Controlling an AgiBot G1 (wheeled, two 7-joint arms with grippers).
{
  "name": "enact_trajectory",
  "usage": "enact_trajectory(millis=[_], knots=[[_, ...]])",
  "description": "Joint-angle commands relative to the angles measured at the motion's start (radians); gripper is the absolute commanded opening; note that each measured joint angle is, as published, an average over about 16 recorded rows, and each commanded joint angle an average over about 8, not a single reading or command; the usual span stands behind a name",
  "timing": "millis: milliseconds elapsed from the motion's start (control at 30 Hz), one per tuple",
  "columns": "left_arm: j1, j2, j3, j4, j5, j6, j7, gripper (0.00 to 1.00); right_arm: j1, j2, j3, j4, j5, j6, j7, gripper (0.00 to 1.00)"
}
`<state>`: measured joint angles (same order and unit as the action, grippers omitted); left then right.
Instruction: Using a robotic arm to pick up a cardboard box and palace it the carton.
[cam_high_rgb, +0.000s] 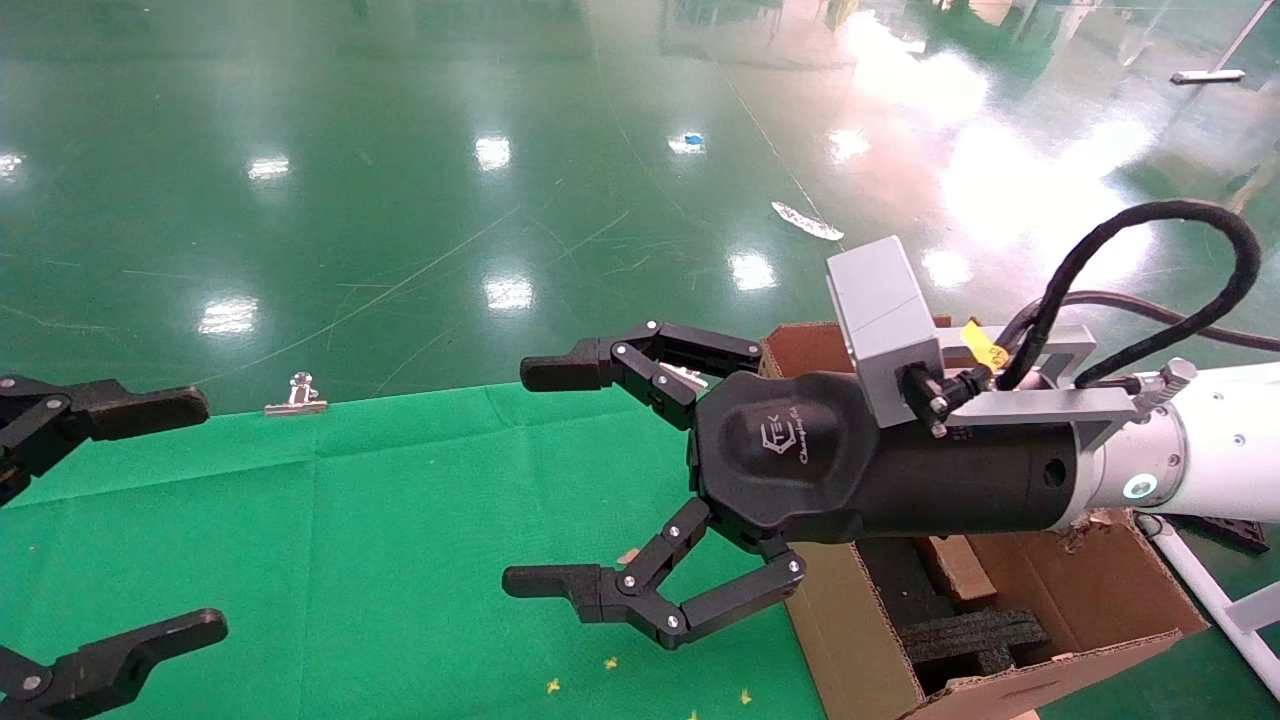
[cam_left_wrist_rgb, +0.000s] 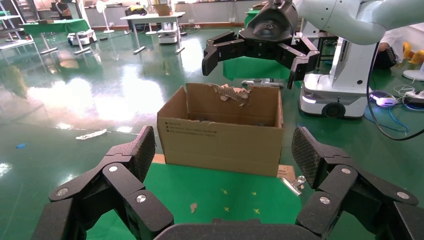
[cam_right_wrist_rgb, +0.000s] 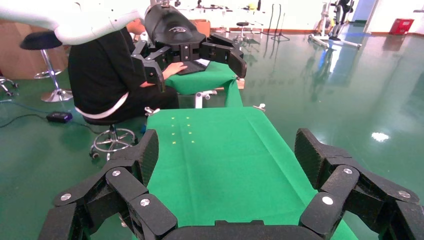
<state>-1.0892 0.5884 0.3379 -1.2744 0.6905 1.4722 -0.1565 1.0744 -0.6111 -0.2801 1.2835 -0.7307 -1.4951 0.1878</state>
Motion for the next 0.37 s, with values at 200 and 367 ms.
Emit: enact_trajectory(millis=[200, 367], knots=[[0.000, 0.000, 0.000, 0.000, 0.000, 0.000, 0.000, 1.00, 0.000, 0.000, 0.000, 0.000, 0.000, 0.000, 0.000, 1.00], [0.000, 0.000, 0.000, 0.000, 0.000, 0.000, 0.000, 1.00, 0.001, 0.000, 0.000, 0.000, 0.000, 0.000, 0.000, 1.00]])
